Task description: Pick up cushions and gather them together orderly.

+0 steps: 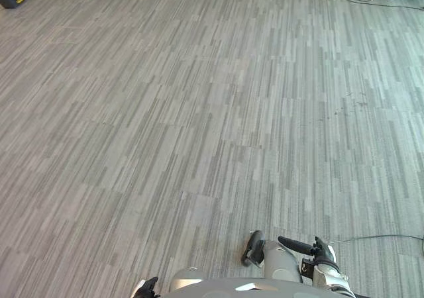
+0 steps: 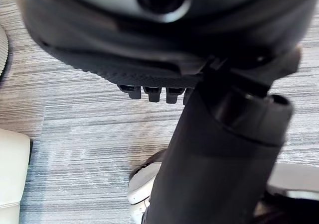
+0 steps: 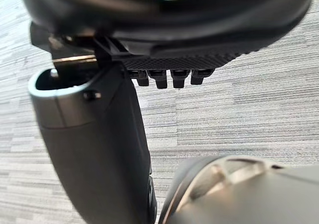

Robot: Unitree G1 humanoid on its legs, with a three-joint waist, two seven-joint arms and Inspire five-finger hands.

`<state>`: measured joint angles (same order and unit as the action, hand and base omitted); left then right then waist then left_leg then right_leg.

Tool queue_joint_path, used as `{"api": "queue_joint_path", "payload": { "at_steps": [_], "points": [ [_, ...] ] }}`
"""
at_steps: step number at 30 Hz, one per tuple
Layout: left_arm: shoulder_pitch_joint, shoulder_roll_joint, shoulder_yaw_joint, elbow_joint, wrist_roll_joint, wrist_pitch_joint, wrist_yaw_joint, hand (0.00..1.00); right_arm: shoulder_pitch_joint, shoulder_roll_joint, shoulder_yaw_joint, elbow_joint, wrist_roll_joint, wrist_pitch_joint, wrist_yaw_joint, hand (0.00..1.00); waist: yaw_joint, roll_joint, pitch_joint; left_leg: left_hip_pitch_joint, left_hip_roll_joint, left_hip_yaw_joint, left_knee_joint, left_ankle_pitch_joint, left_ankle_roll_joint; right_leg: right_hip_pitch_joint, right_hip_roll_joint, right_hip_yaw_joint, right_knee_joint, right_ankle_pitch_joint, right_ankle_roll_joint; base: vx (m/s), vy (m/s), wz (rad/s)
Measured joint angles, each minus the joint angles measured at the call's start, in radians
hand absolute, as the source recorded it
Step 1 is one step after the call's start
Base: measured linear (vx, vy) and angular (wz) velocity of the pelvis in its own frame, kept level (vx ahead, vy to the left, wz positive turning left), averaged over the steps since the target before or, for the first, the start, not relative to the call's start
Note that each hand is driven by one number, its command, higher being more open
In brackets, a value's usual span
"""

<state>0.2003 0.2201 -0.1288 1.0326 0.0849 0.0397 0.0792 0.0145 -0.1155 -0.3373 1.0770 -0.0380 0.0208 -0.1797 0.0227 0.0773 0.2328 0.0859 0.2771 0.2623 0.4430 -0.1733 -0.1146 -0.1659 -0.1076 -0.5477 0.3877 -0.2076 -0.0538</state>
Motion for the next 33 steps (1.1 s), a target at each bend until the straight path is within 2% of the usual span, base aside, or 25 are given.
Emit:
{"api": "queue_joint_path", "payload": {
  "at_steps": [2,3,4,6,8,9,10,11,12,13,14,15,16,17,20,21,22,23,25,28,29,30,31,32,33],
  "points": [
    [-0.002,-0.028,0.048,-0.007,0.003,-0.015,0.008,1.00,0.028,-0.011,0.000,0.005,0.001,0.001,-0.002,1.00,0.006,0.028,0.004,-0.144,0.083,-0.030,0.382,0.018,0.037,0.098,0.056,-0.006,-0.073,0.000,0.000,0.25,-0.232,-0.03],
    [-0.010,-0.040,0.062,-0.009,0.027,-0.017,0.017,1.00,0.049,-0.012,0.001,0.009,0.001,0.003,-0.005,1.00,0.009,0.028,0.004,-0.207,0.098,-0.017,0.546,0.000,0.057,0.178,0.071,-0.006,-0.116,-0.005,0.003,0.27,-0.159,-0.10],
    [-0.014,-0.040,0.062,-0.009,0.049,-0.017,0.020,1.00,0.051,-0.012,0.002,0.015,0.001,0.003,-0.006,1.00,0.009,0.021,0.004,-0.230,0.094,0.004,0.562,-0.006,0.066,0.206,0.072,-0.005,-0.136,-0.008,0.006,0.26,-0.147,-0.09],
    [-0.040,-0.037,0.060,-0.009,0.121,-0.018,0.020,1.00,0.046,-0.012,0.003,0.022,0.001,0.005,-0.007,1.00,0.010,0.018,0.004,-0.301,0.077,0.057,0.492,-0.021,0.075,0.258,0.081,-0.004,-0.194,0.006,0.028,0.20,-0.097,-0.09],
    [-0.073,-0.038,0.058,-0.008,0.208,-0.014,0.023,1.00,0.031,-0.013,0.003,0.022,0.001,0.005,-0.009,1.00,0.020,0.012,0.007,-0.327,0.032,0.102,0.255,-0.025,0.067,0.284,0.079,0.000,-0.225,0.016,0.023,0.26,-0.030,-0.12],
    [-0.105,-0.026,0.058,-0.004,0.267,-0.010,0.023,1.00,0.010,-0.013,0.003,0.022,0.001,0.005,-0.011,1.00,0.024,0.003,0.014,-0.336,-0.020,0.096,0.062,-0.014,0.058,0.304,0.072,0.009,-0.241,0.014,0.026,0.27,0.016,-0.08],
    [-0.114,-0.020,0.058,-0.004,0.279,-0.010,0.023,1.00,0.002,-0.013,0.003,0.023,0.000,0.005,-0.012,1.00,0.024,-0.002,0.017,-0.336,-0.040,0.084,-0.001,-0.004,0.050,0.311,0.068,0.011,-0.243,0.013,0.028,0.40,0.063,-0.18],
    [-0.154,0.011,0.057,-0.004,0.339,-0.012,0.023,1.00,-0.030,-0.015,0.005,0.028,0.000,0.002,-0.013,1.00,0.026,-0.012,0.024,-0.330,-0.109,0.027,-0.221,0.065,0.029,0.331,0.055,0.025,-0.257,0.005,0.046,0.38,0.092,-0.34],
    [-0.186,0.043,0.056,-0.004,0.430,-0.021,0.024,1.00,-0.045,-0.022,0.010,0.030,0.000,-0.007,-0.013,1.00,0.031,-0.011,0.025,-0.328,-0.127,-0.012,-0.331,0.116,0.021,0.348,0.065,0.044,-0.266,-0.008,0.070,0.46,0.120,-0.38],
    [-0.195,0.055,0.056,-0.004,0.447,-0.022,0.025,1.00,-0.049,-0.023,0.012,0.030,0.000,-0.009,-0.013,1.00,0.032,-0.010,0.025,-0.328,-0.126,-0.023,-0.326,0.142,0.032,0.358,0.066,0.051,-0.267,-0.014,0.077,0.36,0.092,-0.43],
    [-0.218,0.087,0.058,-0.007,0.487,-0.024,0.027,1.00,-0.054,-0.022,0.022,0.027,-0.001,-0.016,-0.012,1.00,0.036,-0.019,0.022,-0.327,-0.128,-0.034,-0.283,0.201,0.056,0.382,0.058,0.067,-0.267,-0.032,0.103,0.40,0.084,-0.32],
    [-0.230,0.111,0.066,-0.021,0.516,-0.027,0.038,1.00,-0.061,-0.025,0.027,0.026,-0.002,-0.025,-0.012,1.00,0.039,-0.032,0.016,-0.349,-0.135,-0.032,-0.205,0.210,0.066,0.395,0.036,0.077,-0.256,-0.055,0.129,0.43,0.090,-0.39],
    [-0.240,0.117,0.077,-0.045,0.520,-0.029,0.049,1.00,-0.056,-0.037,0.027,0.027,-0.002,-0.031,-0.012,1.00,0.040,-0.039,0.013,-0.371,-0.141,-0.029,-0.117,0.178,0.094,0.394,0.003,0.090,-0.214,-0.081,0.153,0.45,0.115,-0.25],
    [-0.247,0.115,0.078,-0.055,0.518,-0.028,0.053,1.00,-0.054,-0.043,0.026,0.026,-0.002,-0.032,-0.011,1.00,0.040,-0.042,0.013,-0.374,-0.148,-0.024,-0.084,0.144,0.099,0.388,-0.016,0.098,-0.181,-0.089,0.165,0.49,0.194,-0.15],
    [-0.246,0.102,0.077,-0.163,0.515,-0.034,0.064,1.00,-0.033,-0.056,0.023,0.025,-0.013,-0.027,0.005,1.00,0.039,-0.056,0.004,-0.313,-0.209,0.002,-0.049,0.051,0.137,0.254,-0.168,0.169,0.237,-0.061,0.194,0.50,0.227,0.05],
    [-0.249,0.098,0.077,-0.191,0.513,-0.030,0.068,1.00,-0.028,-0.050,0.023,0.026,-0.013,-0.023,0.011,1.00,0.034,-0.059,0.006,-0.279,-0.222,0.002,-0.051,0.031,0.150,0.205,-0.218,0.173,0.392,-0.021,0.186,0.48,0.130,0.14],
    [-0.246,0.091,0.075,-0.219,0.503,-0.028,0.076,1.00,-0.023,-0.043,0.025,0.028,-0.018,-0.015,0.020,1.00,0.032,-0.058,0.007,-0.229,-0.230,-0.004,-0.062,0.011,0.154,0.165,-0.254,0.164,0.511,-0.036,0.165,0.56,0.093,0.10],
    [-0.235,0.076,0.073,-0.259,0.484,-0.022,0.088,1.00,-0.023,-0.036,0.028,0.027,-0.022,-0.012,0.028,1.00,0.028,-0.051,0.008,-0.169,-0.229,-0.010,-0.097,-0.001,0.151,0.131,-0.263,0.151,0.568,-0.057,0.130,0.44,0.029,0.02],
    [-0.213,0.045,0.071,-0.323,0.448,-0.016,0.102,1.00,-0.023,-0.031,0.028,0.026,-0.022,-0.013,0.029,1.00,0.023,-0.037,0.004,-0.104,-0.222,-0.024,-0.150,-0.004,0.147,0.073,-0.245,0.138,0.563,-0.082,0.113,0.37,-0.060,0.11],
    [-0.207,-0.016,0.067,-0.362,0.370,-0.018,0.114,1.00,-0.022,-0.032,0.047,0.017,-0.021,-0.009,0.029,1.00,0.014,-0.027,0.012,-0.019,-0.191,-0.029,-0.211,-0.005,0.142,-0.037,-0.181,0.126,0.389,-0.091,0.112,0.35,-0.202,0.14],
    [-0.204,-0.039,0.066,-0.362,0.333,-0.018,0.114,1.00,-0.023,-0.023,0.047,-0.011,-0.019,-0.010,0.029,1.00,0.001,-0.031,0.017,0.007,-0.170,-0.032,-0.227,-0.018,0.116,-0.083,-0.140,0.132,0.219,-0.057,0.126,0.33,-0.315,0.20],
    [-0.206,-0.051,0.064,-0.359,0.306,-0.020,0.113,1.00,-0.022,-0.014,0.047,-0.033,-0.021,-0.010,0.028,1.00,-0.008,-0.051,0.025,0.027,-0.163,-0.040,-0.236,-0.039,0.070,-0.094,-0.117,0.160,0.068,0.081,0.108,0.34,-0.343,0.33],
    [-0.209,-0.063,0.062,-0.347,0.293,-0.022,0.112,1.00,-0.023,-0.015,0.045,-0.035,-0.021,-0.009,0.027,1.00,-0.020,-0.049,0.033,0.036,-0.153,-0.056,-0.237,-0.050,0.040,-0.071,-0.093,0.154,0.055,0.104,0.049,0.34,-0.340,0.24],
    [-0.210,-0.079,0.056,-0.335,0.283,-0.021,0.111,1.00,-0.026,-0.022,0.043,-0.034,-0.021,-0.007,0.025,1.00,-0.020,-0.040,0.036,0.043,-0.137,-0.060,-0.245,-0.051,0.034,-0.064,-0.076,0.142,0.048,0.099,0.056,0.34,-0.318,0.00],
    [-0.191,-0.086,0.024,-0.330,0.266,-0.029,0.104,1.00,-0.025,-0.014,0.034,-0.043,-0.021,-0.005,0.020,1.00,-0.021,-0.031,0.030,0.048,-0.120,-0.056,-0.258,-0.033,0.038,-0.063,-0.048,0.143,0.060,0.063,0.036,0.38,-0.362,-0.09]
  ]
}}
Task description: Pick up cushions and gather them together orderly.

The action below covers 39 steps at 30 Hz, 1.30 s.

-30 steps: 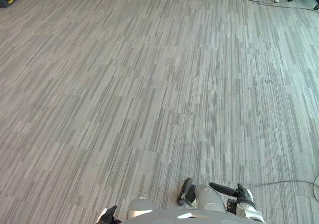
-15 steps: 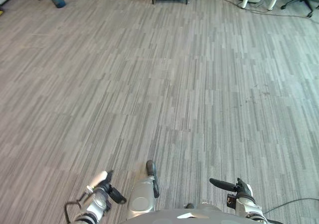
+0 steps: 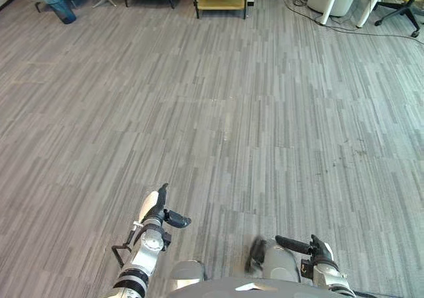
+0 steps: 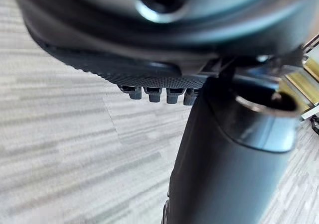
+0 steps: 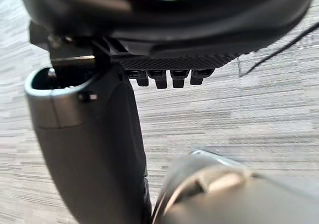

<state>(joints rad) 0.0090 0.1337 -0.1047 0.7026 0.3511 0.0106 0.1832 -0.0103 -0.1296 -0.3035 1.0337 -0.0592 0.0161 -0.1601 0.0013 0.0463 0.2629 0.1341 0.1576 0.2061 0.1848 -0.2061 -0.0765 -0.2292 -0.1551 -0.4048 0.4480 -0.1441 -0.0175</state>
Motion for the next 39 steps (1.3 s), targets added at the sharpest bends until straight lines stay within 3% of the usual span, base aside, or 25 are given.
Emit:
{"api": "queue_joint_path", "payload": {
  "at_steps": [2,4,6,8,11,13,14,16,17,18,19,21,22,24,25,26,28,29,30,32,35,36,37,38,39],
  "points": [
    [0.008,-0.009,-0.038,0.010,-0.016,-0.003,-0.014,1.00,0.006,0.004,-0.040,0.008,0.001,0.008,-0.006,1.00,-0.005,0.005,-0.005,-0.005,0.038,-0.005,0.050,0.000,-0.005,0.017,0.026,-0.021,0.017,-0.056,-0.019,0.31,-0.323,0.11],
    [0.008,-0.021,-0.047,0.028,-0.034,-0.004,-0.026,1.00,0.037,0.017,-0.054,0.014,0.002,0.009,-0.015,1.00,-0.008,0.011,-0.005,-0.095,0.097,-0.033,0.289,0.000,-0.014,0.092,0.064,-0.057,-0.039,-0.075,-0.026,0.30,-0.301,0.30],
    [0.040,-0.039,-0.045,0.031,-0.068,-0.004,-0.035,1.00,0.076,0.027,-0.050,0.024,0.016,0.010,-0.020,1.00,-0.002,0.024,-0.012,-0.227,0.167,-0.023,0.696,0.003,-0.021,0.227,0.115,-0.077,-0.145,-0.074,-0.032,0.33,-0.227,0.15],
    [0.054,-0.045,-0.044,0.031,-0.083,-0.004,-0.042,1.00,0.080,0.024,-0.047,0.032,0.021,0.010,-0.020,1.00,-0.001,0.019,-0.012,-0.292,0.176,0.046,0.780,-0.009,-0.001,0.302,0.119,-0.078,-0.209,-0.071,-0.031,0.30,-0.145,0.04],
    [0.051,-0.053,-0.034,0.031,-0.107,-0.004,-0.042,1.00,0.064,0.022,-0.048,0.033,0.023,0.011,-0.026,1.00,0.015,0.024,-0.017,-0.373,0.153,0.114,0.605,-0.021,0.005,0.358,0.117,-0.077,-0.273,-0.060,-0.019,0.37,-0.067,-0.02],
    [0.051,-0.053,-0.024,0.032,-0.126,-0.004,-0.040,1.00,0.056,0.024,-0.049,0.032,0.024,0.010,-0.027,1.00,0.026,0.021,-0.015,-0.389,0.092,0.122,0.308,0.014,0.009,0.400,0.103,-0.083,-0.299,-0.059,-0.013,0.32,0.074,0.03],
    [0.054,-0.053,-0.024,0.033,-0.129,-0.004,-0.040,1.00,0.050,0.024,-0.051,0.032,0.024,0.008,-0.028,1.00,0.030,0.020,-0.015,-0.388,0.052,0.119,0.135,0.090,0.021,0.425,0.090,-0.088,-0.309,-0.061,0.012,0.27,0.122,0.01],
    [0.057,-0.053,-0.023,0.038,-0.147,-0.004,-0.040,1.00,0.046,0.024,-0.051,0.031,0.024,0.004,-0.031,1.00,0.044,0.019,-0.014,-0.388,0.014,0.113,-0.040,0.193,0.026,0.467,0.077,-0.084,-0.332,-0.074,0.052,0.38,0.172,-0.11],
    [0.057,-0.053,-0.015,0.044,-0.156,-0.005,-0.040,1.00,0.045,0.026,-0.049,0.030,0.024,0.003,-0.036,1.00,0.054,0.017,-0.013,-0.386,0.009,0.112,-0.057,0.257,0.034,0.491,0.071,-0.078,-0.342,-0.087,0.078,0.51,0.198,-0.10],
    [0.057,-0.052,0.002,0.049,-0.166,-0.006,-0.039,1.00,0.040,0.034,-0.047,0.030,0.024,0.003,-0.039,1.00,0.052,0.012,-0.015,-0.384,-0.006,0.113,-0.056,0.350,0.078,0.508,0.059,-0.075,-0.348,-0.091,0.095,0.43,0.156,0.06],
    [0.048,-0.048,0.009,0.052,-0.169,-0.006,-0.037,1.00,0.034,0.043,-0.046,0.031,0.023,0.003,-0.040,1.00,0.050,0.001,-0.011,-0.383,-0.023,0.113,-0.052,0.360,0.085,0.513,0.044,-0.076,-0.350,-0.089,0.097,0.41,0.138,0.31],
    [0.015,-0.025,0.015,0.064,-0.189,-0.012,-0.032,1.00,0.021,0.069,-0.022,0.030,0.023,0.005,-0.039,1.00,0.053,-0.051,0.010,-0.440,-0.043,0.112,0.095,0.277,0.110,0.533,0.008,-0.060,-0.364,-0.049,0.160,0.36,0.112,0.36],
    [0.015,-0.023,0.018,0.068,-0.203,-0.013,-0.036,1.00,0.022,0.074,-0.020,0.030,0.023,0.005,-0.039,1.00,0.053,-0.057,0.008,-0.458,-0.038,0.114,0.158,0.239,0.116,0.547,0.004,-0.053,-0.369,-0.041,0.175,0.43,0.129,0.25],
    [0.029,-0.025,0.043,0.081,-0.224,-0.015,-0.038,1.00,0.030,0.077,-0.021,0.050,0.022,0.003,-0.036,1.00,0.052,-0.057,-0.022,-0.466,-0.020,0.118,0.341,0.069,0.129,0.582,-0.021,-0.030,-0.290,-0.013,0.225,0.48,0.182,0.05],
    [0.032,-0.026,0.040,0.093,-0.224,-0.016,-0.039,1.00,0.036,0.075,-0.023,0.053,0.022,0.003,-0.035,1.00,0.052,-0.052,-0.038,-0.461,-0.026,0.118,0.343,0.041,0.122,0.562,-0.030,-0.031,-0.237,-0.014,0.226,0.44,0.226,0.09],
    [0.033,-0.027,0.033,0.118,-0.224,-0.021,-0.041,1.00,0.047,0.076,-0.030,0.052,0.022,0.003,-0.035,1.00,0.047,-0.056,-0.063,-0.445,-0.045,0.113,0.335,0.015,0.121,0.501,-0.079,-0.026,-0.081,-0.012,0.227,0.45,0.240,0.21],
    [0.033,-0.025,0.032,0.142,-0.232,-0.023,-0.042,1.00,0.062,0.075,-0.031,0.050,0.026,0.005,-0.027,1.00,0.046,-0.078,-0.072,-0.381,-0.096,0.112,0.290,-0.026,0.124,0.344,-0.201,-0.002,0.284,0.059,0.114,0.48,0.230,0.20],
    [0.034,-0.022,0.034,0.151,-0.235,-0.023,-0.041,1.00,0.062,0.069,-0.029,0.051,0.024,0.004,-0.023,1.00,0.044,-0.085,-0.068,-0.338,-0.116,0.109,0.259,-0.036,0.126,0.268,-0.227,0.020,0.432,0.009,0.081,0.42,0.143,0.16],
    [0.036,-0.021,0.033,0.155,-0.243,-0.022,-0.041,1.00,0.064,0.061,-0.028,0.051,0.024,0.004,-0.023,1.00,0.039,-0.080,-0.061,-0.265,-0.125,0.101,0.216,-0.041,0.135,0.197,-0.219,0.024,0.513,-0.057,0.088,0.49,0.113,0.17],
    [0.048,-0.014,0.032,0.158,-0.246,-0.023,-0.037,1.00,0.063,0.052,-0.016,0.046,0.035,-0.003,-0.021,1.00,0.029,-0.059,-0.045,-0.144,-0.125,0.093,0.144,-0.047,0.132,0.101,-0.147,0.003,0.464,-0.145,0.065,0.45,0.016,0.17],
    [0.042,-0.009,0.034,0.170,-0.254,-0.023,-0.036,1.00,0.051,0.048,0.021,0.019,0.044,-0.022,-0.015,1.00,0.015,-0.059,-0.035,-0.062,-0.122,0.083,0.083,-0.047,0.132,-0.017,-0.047,-0.012,0.232,-0.155,0.048,0.35,-0.075,0.25],
    [0.035,-0.010,0.034,0.172,-0.256,-0.024,-0.037,1.00,0.038,0.049,0.023,0.018,0.045,-0.025,-0.013,1.00,0.010,-0.062,-0.024,-0.026,-0.121,0.073,0.054,-0.048,0.125,-0.048,-0.001,0.003,0.061,-0.105,0.056,0.40,-0.162,0.59],
    [0.034,-0.004,0.033,0.185,-0.255,-0.025,-0.040,1.00,0.032,0.053,0.023,0.018,0.057,-0.027,-0.013,1.00,-0.002,-0.068,-0.018,0.004,-0.121,0.053,0.019,-0.055,0.096,-0.044,0.037,0.043,-0.085,0.036,0.047,0.53,-0.218,0.98],
    [0.028,-0.014,0.027,0.206,-0.255,-0.025,-0.043,1.00,0.036,0.053,0.019,0.022,0.060,-0.026,-0.013,1.00,-0.015,-0.062,-0.020,0.028,-0.118,0.038,-0.006,-0.060,0.075,-0.028,0.057,0.057,-0.096,0.111,-0.041,0.57,-0.238,0.72],
    [0.025,-0.029,0.021,0.218,-0.254,-0.026,-0.048,1.00,0.024,0.046,0.014,0.022,0.060,-0.022,-0.010,1.00,0.000,-0.040,-0.022,0.031,-0.088,0.030,-0.005,-0.065,0.054,-0.034,0.077,0.055,-0.074,0.075,-0.047,0.50,-0.217,0.40]
  ]
}}
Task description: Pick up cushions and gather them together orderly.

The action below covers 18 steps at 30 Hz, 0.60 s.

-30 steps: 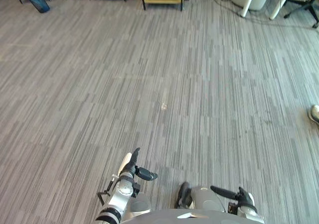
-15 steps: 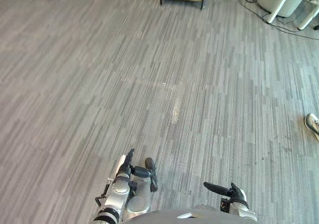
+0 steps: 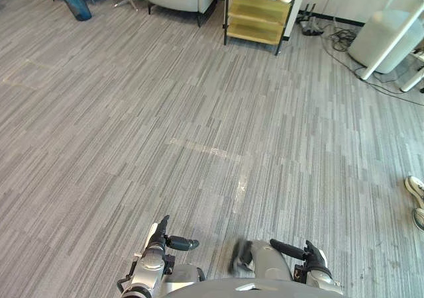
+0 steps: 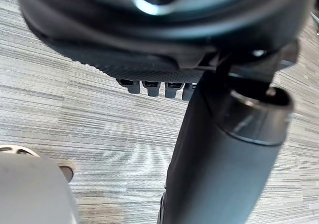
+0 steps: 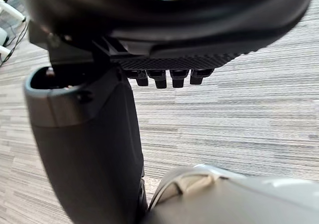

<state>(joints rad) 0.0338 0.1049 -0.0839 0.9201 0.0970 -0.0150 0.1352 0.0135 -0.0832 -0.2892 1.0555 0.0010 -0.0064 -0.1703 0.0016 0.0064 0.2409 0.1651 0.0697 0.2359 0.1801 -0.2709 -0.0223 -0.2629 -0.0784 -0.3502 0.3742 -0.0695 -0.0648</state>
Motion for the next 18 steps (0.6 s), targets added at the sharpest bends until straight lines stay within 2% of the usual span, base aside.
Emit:
{"api": "queue_joint_path", "payload": {
  "at_steps": [1,3,4,5,6,7,9,11,12,14,15,16,17,18],
  "points": [
    [0.000,-0.002,-0.001,0.005,0.000,0.000,-0.004,1.00,-0.006,-0.001,-0.001,-0.001,0.000,0.000,0.002,1.00,0.002,0.005,0.002,-0.004,0.011,0.000,0.019,-0.001,-0.002,0.001,0.004,-0.006,0.011,-0.022,-0.004,0.59,-0.298,0.14],
    [-0.003,-0.007,-0.005,0.011,0.000,0.003,-0.014,1.00,0.002,0.008,-0.016,-0.016,0.002,-0.002,0.004,1.00,-0.009,0.012,0.006,-0.067,0.057,-0.005,0.223,-0.007,-0.013,0.061,0.008,-0.054,0.004,-0.074,-0.019,0.50,-0.310,0.57],
    [-0.008,-0.017,-0.001,0.008,0.001,0.003,-0.014,1.00,0.016,0.010,-0.018,-0.024,0.002,0.000,0.004,1.00,-0.010,0.019,0.011,-0.137,0.111,-0.006,0.426,0.009,-0.030,0.120,0.021,-0.079,-0.023,-0.090,-0.020,0.31,-0.228,0.70],
    [-0.006,-0.031,0.025,-0.020,0.002,0.001,-0.027,1.00,0.034,0.008,-0.016,-0.043,0.003,0.003,0.001,1.00,-0.003,0.032,0.019,-0.220,0.189,0.007,0.682,0.012,-0.033,0.205,0.050,-0.100,-0.063,-0.105,-0.023,0.34,-0.245,0.52],
    [-0.005,-0.032,0.031,-0.035,0.002,-0.001,-0.028,1.00,0.041,0.010,-0.011,-0.054,0.004,0.002,-0.003,1.00,0.001,0.033,0.020,-0.269,0.232,0.030,0.788,0.011,-0.031,0.259,0.062,-0.107,-0.094,-0.115,-0.019,0.30,-0.179,0.33],
    [-0.007,-0.030,0.030,-0.042,0.005,-0.004,-0.028,1.00,0.041,0.014,-0.010,-0.060,0.005,0.001,-0.006,1.00,0.002,0.030,0.018,-0.306,0.246,0.043,0.805,0.011,-0.031,0.299,0.066,-0.114,-0.125,-0.118,-0.015,0.34,-0.181,0.19],
    [-0.013,-0.034,0.028,-0.057,0.003,-0.010,-0.027,1.00,0.038,0.019,-0.012,-0.062,0.024,-0.007,-0.008,1.00,0.005,0.022,0.019,-0.367,0.245,0.060,0.707,0.011,-0.031,0.356,0.066,-0.118,-0.187,-0.111,-0.001,0.27,-0.094,0.08],
    [-0.019,-0.038,0.022,-0.061,0.002,-0.021,-0.032,1.00,0.035,0.025,-0.013,-0.057,0.040,-0.003,-0.007,1.00,0.019,0.027,0.017,-0.405,0.209,0.044,0.454,0.018,-0.035,0.400,0.057,-0.112,-0.229,-0.106,0.019,0.30,0.002,-0.06],
    [-0.021,-0.039,0.022,-0.061,0.002,-0.021,-0.033,1.00,0.033,0.029,-0.013,-0.056,0.041,-0.002,-0.007,1.00,0.019,0.024,0.019,-0.408,0.184,0.022,0.348,0.032,-0.047,0.409,0.049,-0.112,-0.235,-0.109,0.029,0.32,0.079,-0.04],
    [-0.025,-0.043,0.017,-0.060,0.000,-0.021,-0.033,1.00,0.017,0.036,-0.015,-0.031,0.040,0.001,-0.008,1.00,0.020,0.015,0.024,-0.407,0.108,-0.063,0.074,0.133,-0.066,0.445,0.017,-0.103,-0.243,-0.130,0.068,0.35,0.166,-0.09],
    [-0.025,-0.044,0.014,-0.058,0.000,-0.021,-0.033,1.00,0.015,0.036,-0.014,-0.023,0.040,0.001,-0.008,1.00,0.022,0.015,0.024,-0.404,0.098,-0.079,0.038,0.177,-0.074,0.455,0.013,-0.098,-0.246,-0.134,0.080,0.35,0.192,-0.31],
    [-0.025,-0.041,0.011,-0.050,0.000,-0.020,-0.032,1.00,0.015,0.033,-0.009,-0.013,0.039,0.002,-0.010,1.00,0.032,0.017,0.021,-0.381,0.088,-0.085,0.019,0.292,-0.079,0.476,0.008,-0.071,-0.255,-0.144,0.109,0.25,0.135,-0.38],
    [-0.026,-0.035,0.011,-0.042,0.000,-0.020,-0.032,1.00,0.015,0.034,-0.002,-0.010,0.039,0.002,-0.009,1.00,0.034,0.014,0.018,-0.378,0.084,-0.086,0.027,0.340,-0.063,0.481,0.001,-0.059,-0.256,-0.152,0.125,0.41,0.209,-0.35],
    [-0.038,-0.016,0.010,-0.029,0.000,-0.019,-0.033,1.00,0.005,0.046,-0.001,-0.001,0.039,0.002,-0.009,1.00,0.031,-0.004,0.017,-0.387,0.064,-0.080,0.067,0.317,-0.045,0.486,-0.027,-0.058,-0.252,-0.158,0.143,0.40,0.179,-0.13]
  ]
}}
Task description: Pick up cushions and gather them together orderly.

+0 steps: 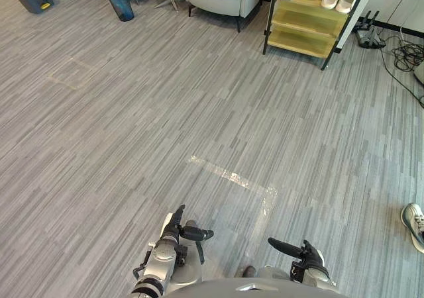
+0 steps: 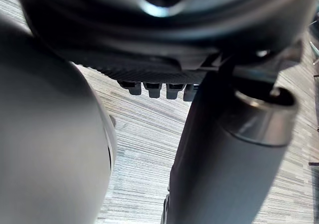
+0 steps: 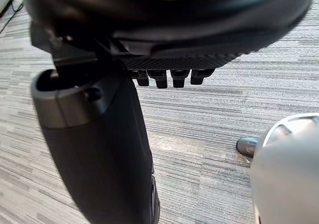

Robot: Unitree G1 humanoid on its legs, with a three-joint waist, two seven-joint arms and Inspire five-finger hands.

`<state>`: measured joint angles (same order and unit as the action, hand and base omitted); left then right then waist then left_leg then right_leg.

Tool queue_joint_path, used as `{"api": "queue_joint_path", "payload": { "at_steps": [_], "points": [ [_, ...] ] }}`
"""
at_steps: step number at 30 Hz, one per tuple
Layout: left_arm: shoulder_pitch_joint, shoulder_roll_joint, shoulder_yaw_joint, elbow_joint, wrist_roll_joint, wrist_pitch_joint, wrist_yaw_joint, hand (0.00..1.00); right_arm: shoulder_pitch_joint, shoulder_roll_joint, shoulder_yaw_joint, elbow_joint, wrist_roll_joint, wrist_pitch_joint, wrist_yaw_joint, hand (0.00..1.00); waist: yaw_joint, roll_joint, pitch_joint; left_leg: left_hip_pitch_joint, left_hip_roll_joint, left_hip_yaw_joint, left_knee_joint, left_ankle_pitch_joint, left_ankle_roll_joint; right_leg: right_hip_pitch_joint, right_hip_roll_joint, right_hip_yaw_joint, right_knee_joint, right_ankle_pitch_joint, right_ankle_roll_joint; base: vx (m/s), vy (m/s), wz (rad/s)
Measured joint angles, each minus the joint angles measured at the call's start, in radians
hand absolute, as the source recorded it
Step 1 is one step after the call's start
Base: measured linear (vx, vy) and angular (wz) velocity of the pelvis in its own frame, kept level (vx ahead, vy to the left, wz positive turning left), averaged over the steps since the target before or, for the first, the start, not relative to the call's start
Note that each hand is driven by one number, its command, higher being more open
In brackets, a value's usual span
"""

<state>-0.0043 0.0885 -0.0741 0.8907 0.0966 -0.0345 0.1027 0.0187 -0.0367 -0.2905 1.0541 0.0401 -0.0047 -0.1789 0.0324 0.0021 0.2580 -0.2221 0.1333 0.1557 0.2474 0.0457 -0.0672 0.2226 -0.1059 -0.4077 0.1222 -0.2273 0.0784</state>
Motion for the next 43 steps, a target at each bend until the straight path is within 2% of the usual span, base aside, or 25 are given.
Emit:
{"api": "queue_joint_path", "payload": {
  "at_steps": [2,4,5,6,8,11,12,13,14,15,17,20,21,22,24,25,26,27,29,30,31,32,35,38,43],
  "points": [
    [-0.018,0.018,-0.005,0.027,-0.002,0.002,-0.001,1.00,-0.005,0.006,-0.003,0.012,0.000,0.004,0.003,1.00,-0.001,-0.024,-0.003,-0.018,-0.022,0.014,0.071,-0.073,0.021,-0.017,-0.042,0.019,0.053,-0.002,0.019,0.46,0.230,-0.05],
    [-0.018,0.027,-0.024,0.042,-0.008,0.002,-0.001,1.00,-0.006,0.004,-0.005,0.008,-0.001,0.004,0.005,1.00,-0.001,-0.030,-0.008,0.035,-0.048,0.049,0.074,-0.131,0.051,-0.133,-0.130,0.074,0.353,0.010,0.034,0.41,0.251,-0.19],
    [-0.018,0.027,-0.024,0.042,-0.008,0.002,-0.001,1.00,-0.006,0.004,-0.005,0.007,-0.001,0.004,0.006,1.00,-0.001,-0.031,-0.009,0.039,-0.051,0.051,0.071,-0.132,0.052,-0.139,-0.135,0.076,0.371,0.014,0.035,0.30,0.166,-0.21],
    [-0.016,0.034,-0.036,0.058,-0.009,0.003,-0.003,1.00,-0.007,0.005,-0.005,0.000,-0.001,0.003,0.011,1.00,-0.003,-0.038,-0.011,0.107,-0.075,0.064,0.021,-0.143,0.067,-0.208,-0.198,0.082,0.565,0.056,0.002,0.34,0.156,-0.07],
    [0.000,0.040,-0.039,0.060,-0.009,0.004,-0.001,1.00,-0.009,0.004,0.000,-0.004,-0.002,-0.004,0.024,1.00,-0.014,-0.034,-0.012,0.202,-0.082,0.065,-0.040,-0.154,0.071,-0.261,-0.218,0.052,0.672,-0.009,-0.017,0.33,0.117,0.00],
    [0.011,0.054,-0.037,0.060,-0.009,0.004,0.002,1.00,-0.011,0.004,0.008,-0.020,-0.001,-0.009,0.027,1.00,-0.020,-0.023,-0.015,0.264,-0.062,0.055,-0.088,-0.153,0.067,-0.341,-0.143,0.030,0.564,-0.047,-0.023,0.24,-0.040,0.15],
    [0.013,0.054,-0.036,0.062,-0.011,0.004,0.002,1.00,-0.019,0.003,0.008,-0.020,-0.001,-0.010,0.026,1.00,-0.023,-0.018,-0.013,0.276,-0.048,0.053,-0.095,-0.153,0.066,-0.380,-0.099,0.030,0.447,-0.042,-0.021,0.23,-0.157,0.17],
    [0.013,0.055,-0.036,0.065,-0.010,0.004,0.002,1.00,-0.026,0.003,0.008,-0.019,-0.001,-0.010,0.026,1.00,-0.029,-0.020,-0.013,0.286,-0.043,0.053,-0.104,-0.153,0.062,-0.398,-0.074,0.034,0.341,-0.018,-0.017,0.28,-0.216,0.25],
    [0.017,0.058,-0.036,0.069,-0.009,0.003,0.000,1.00,-0.026,0.005,0.009,-0.018,0.000,-0.008,0.026,1.00,-0.035,-0.040,-0.017,0.298,-0.050,0.054,-0.109,-0.156,0.037,-0.394,-0.058,0.051,0.213,0.104,-0.039,0.24,-0.193,0.30],
    [0.011,0.047,-0.037,0.088,-0.010,0.003,-0.001,1.00,-0.027,-0.007,0.004,-0.011,-0.001,-0.006,0.024,1.00,-0.045,-0.024,-0.014,0.316,-0.042,0.048,-0.121,-0.165,0.012,-0.378,-0.037,0.049,0.204,0.153,-0.079,0.24,-0.188,0.16],
    [0.010,0.014,-0.038,0.098,-0.005,-0.001,-0.003,1.00,-0.026,-0.018,-0.005,-0.004,-0.001,-0.009,0.022,1.00,-0.041,0.004,-0.023,0.320,-0.009,0.051,-0.141,-0.164,0.005,-0.375,0.003,0.048,0.189,0.133,-0.094,0.25,-0.222,-0.08],
    [-0.008,-0.001,-0.036,0.117,0.009,0.000,-0.007,1.00,-0.022,-0.018,-0.052,0.006,0.003,-0.003,0.021,1.00,-0.044,0.014,-0.019,0.322,0.017,0.050,-0.098,-0.182,-0.022,-0.343,0.023,0.030,0.175,0.095,-0.101,0.15,-0.173,0.14],
    [-0.012,-0.005,-0.029,0.114,0.014,0.002,-0.012,1.00,-0.007,-0.015,-0.062,0.004,0.003,-0.003,0.016,1.00,-0.042,0.014,-0.016,0.292,0.047,0.048,0.025,-0.217,-0.065,-0.311,0.033,0.021,0.173,0.065,-0.104,0.15,-0.153,0.19],
    [-0.010,-0.008,0.012,0.089,0.013,0.001,-0.015,1.00,0.012,-0.013,-0.055,-0.011,0.004,-0.004,0.014,1.00,-0.038,0.007,-0.012,0.195,0.087,0.030,0.287,-0.230,-0.064,-0.268,0.042,0.017,0.169,0.048,-0.108,0.14,-0.148,0.14],
    [0.001,-0.017,0.045,0.054,0.012,0.000,-0.009,1.00,0.029,-0.021,-0.037,-0.037,0.005,-0.006,0.014,1.00,-0.032,0.018,-0.010,0.084,0.136,0.000,0.525,-0.252,-0.048,-0.233,0.069,0.030,0.166,0.032,-0.112,0.17,-0.084,-0.24],
    [0.016,-0.024,0.053,0.042,0.010,-0.001,0.002,1.00,0.034,-0.022,-0.039,-0.043,0.005,-0.008,0.012,1.00,-0.029,0.030,-0.016,0.054,0.147,-0.013,0.547,-0.279,-0.046,-0.213,0.079,0.043,0.165,0.032,-0.108,0.22,0.024,-0.64],
    [0.020,-0.030,0.051,0.035,0.010,-0.001,0.005,1.00,0.034,-0.021,-0.041,-0.043,0.005,-0.007,0.007,1.00,-0.024,0.034,-0.019,0.044,0.123,-0.017,0.443,-0.299,-0.042,-0.195,0.079,0.075,0.161,0.026,-0.099,0.21,0.068,-0.51],
    [0.020,-0.030,0.051,0.035,0.010,-0.001,0.005,1.00,0.034,-0.021,-0.041,-0.043,0.005,-0.007,0.007,1.00,-0.024,0.034,-0.019,0.044,0.122,-0.018,0.439,-0.299,-0.042,-0.195,0.079,0.076,0.161,0.026,-0.099,0.23,0.112,-0.62],
    [0.013,-0.032,0.050,0.035,0.007,0.000,0.002,1.00,0.031,-0.015,-0.042,-0.039,0.005,-0.007,0.004,1.00,-0.013,0.028,-0.020,0.043,0.058,-0.088,0.251,-0.295,-0.038,-0.185,0.065,0.110,0.156,0.025,-0.088,0.26,0.167,-0.48],
    [0.014,-0.037,0.049,0.035,-0.005,0.001,0.001,1.00,0.032,-0.018,-0.043,-0.037,0.005,-0.007,0.004,1.00,-0.012,0.037,-0.027,0.056,0.023,-0.130,0.106,-0.187,-0.032,-0.184,0.061,0.127,0.161,0.022,-0.068,0.27,0.189,-0.47],
    [0.014,-0.035,0.046,0.040,-0.010,0.001,0.000,1.00,0.030,-0.020,-0.042,-0.029,0.004,-0.006,0.003,1.00,-0.009,0.025,-0.033,0.076,0.006,-0.125,0.088,-0.139,-0.033,-0.181,0.048,0.153,0.162,0.014,-0.049,0.29,0.148,-0.47],
    [0.016,-0.020,0.040,0.049,-0.010,0.001,0.002,1.00,0.036,-0.002,-0.043,-0.028,0.003,-0.005,0.005,1.00,-0.010,-0.004,-0.049,0.093,-0.017,-0.105,0.060,-0.135,-0.025,-0.179,0.026,0.164,0.146,0.020,-0.034,0.29,0.138,-0.31],
    [0.015,0.010,0.010,0.074,-0.010,0.002,-0.001,1.00,0.035,0.013,-0.043,-0.015,0.001,0.004,0.007,1.00,-0.012,-0.034,-0.062,0.134,-0.050,-0.076,0.029,-0.134,-0.015,-0.150,-0.014,0.174,0.123,0.026,-0.018,0.23,0.115,-0.13],
    [0.020,0.013,-0.003,0.077,-0.009,0.002,-0.001,1.00,0.036,0.016,-0.043,-0.013,-0.001,0.003,0.017,1.00,-0.013,-0.031,-0.068,0.188,-0.074,-0.056,-0.024,-0.129,-0.004,-0.131,-0.033,0.182,0.117,0.028,-0.006,0.11,0.061,-0.08],
    [0.018,0.017,-0.039,0.094,-0.009,0.001,-0.004,1.00,0.033,0.020,-0.043,-0.011,-0.001,0.004,0.024,1.00,-0.014,-0.018,-0.076,0.232,-0.077,-0.052,-0.095,-0.119,0.001,-0.112,-0.033,0.186,0.093,0.032,0.001,0.06,0.008,-0.03]
  ]
}}
